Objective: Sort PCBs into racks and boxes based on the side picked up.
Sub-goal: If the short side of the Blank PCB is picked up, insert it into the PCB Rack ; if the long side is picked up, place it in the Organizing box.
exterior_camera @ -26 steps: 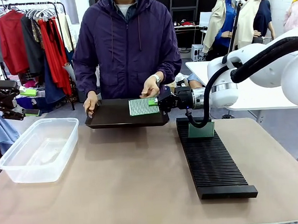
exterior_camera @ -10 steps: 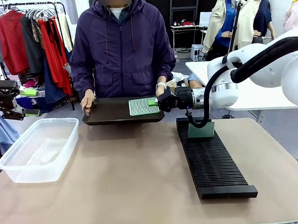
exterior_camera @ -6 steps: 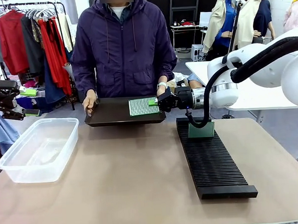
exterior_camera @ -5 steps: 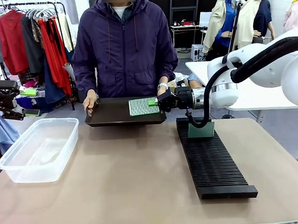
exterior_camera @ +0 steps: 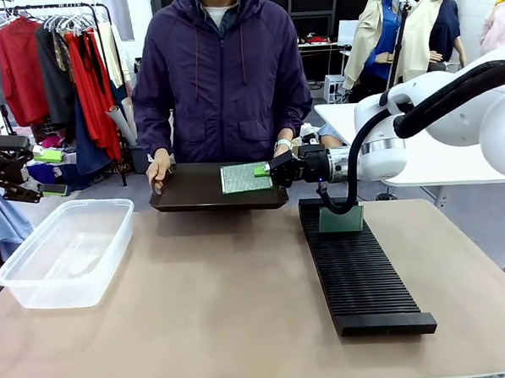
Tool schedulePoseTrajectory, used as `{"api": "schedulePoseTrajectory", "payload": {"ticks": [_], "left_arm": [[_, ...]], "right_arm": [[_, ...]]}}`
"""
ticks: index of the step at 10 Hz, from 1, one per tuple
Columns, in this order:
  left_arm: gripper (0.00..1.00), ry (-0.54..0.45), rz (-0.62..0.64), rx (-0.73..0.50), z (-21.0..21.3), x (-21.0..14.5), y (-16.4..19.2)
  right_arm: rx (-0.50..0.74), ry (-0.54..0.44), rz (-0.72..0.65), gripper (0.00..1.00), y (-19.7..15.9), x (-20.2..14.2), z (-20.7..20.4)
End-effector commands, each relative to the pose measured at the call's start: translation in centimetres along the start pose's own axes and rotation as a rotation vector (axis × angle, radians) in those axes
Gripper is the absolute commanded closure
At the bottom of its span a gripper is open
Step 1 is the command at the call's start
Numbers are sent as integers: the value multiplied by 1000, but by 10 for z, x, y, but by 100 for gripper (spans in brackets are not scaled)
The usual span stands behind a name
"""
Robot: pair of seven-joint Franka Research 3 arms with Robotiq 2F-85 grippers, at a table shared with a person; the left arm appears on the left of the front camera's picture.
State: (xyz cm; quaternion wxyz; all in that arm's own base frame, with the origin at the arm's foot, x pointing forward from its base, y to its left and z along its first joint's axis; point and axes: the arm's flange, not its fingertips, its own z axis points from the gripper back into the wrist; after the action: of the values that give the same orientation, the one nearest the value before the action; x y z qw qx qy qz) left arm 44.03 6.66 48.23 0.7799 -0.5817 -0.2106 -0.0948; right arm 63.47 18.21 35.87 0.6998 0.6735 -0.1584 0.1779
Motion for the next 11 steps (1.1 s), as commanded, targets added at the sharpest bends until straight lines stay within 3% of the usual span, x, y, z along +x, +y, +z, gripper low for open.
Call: {"api": "schedulePoseTrajectory", "payload": {"ticks": [1, 8, 11], "left_arm": [[0, -1, 7, -1, 1, 0, -1], [0, -1, 7, -1, 1, 0, -1], [0, -1, 7, -1, 1, 0, -1]], "right_arm": [[16, -18, 53, 100, 20, -19, 8], [14, -86, 97, 100, 87, -63, 77], [-2, -6, 125, 100, 115, -83, 105]]}}
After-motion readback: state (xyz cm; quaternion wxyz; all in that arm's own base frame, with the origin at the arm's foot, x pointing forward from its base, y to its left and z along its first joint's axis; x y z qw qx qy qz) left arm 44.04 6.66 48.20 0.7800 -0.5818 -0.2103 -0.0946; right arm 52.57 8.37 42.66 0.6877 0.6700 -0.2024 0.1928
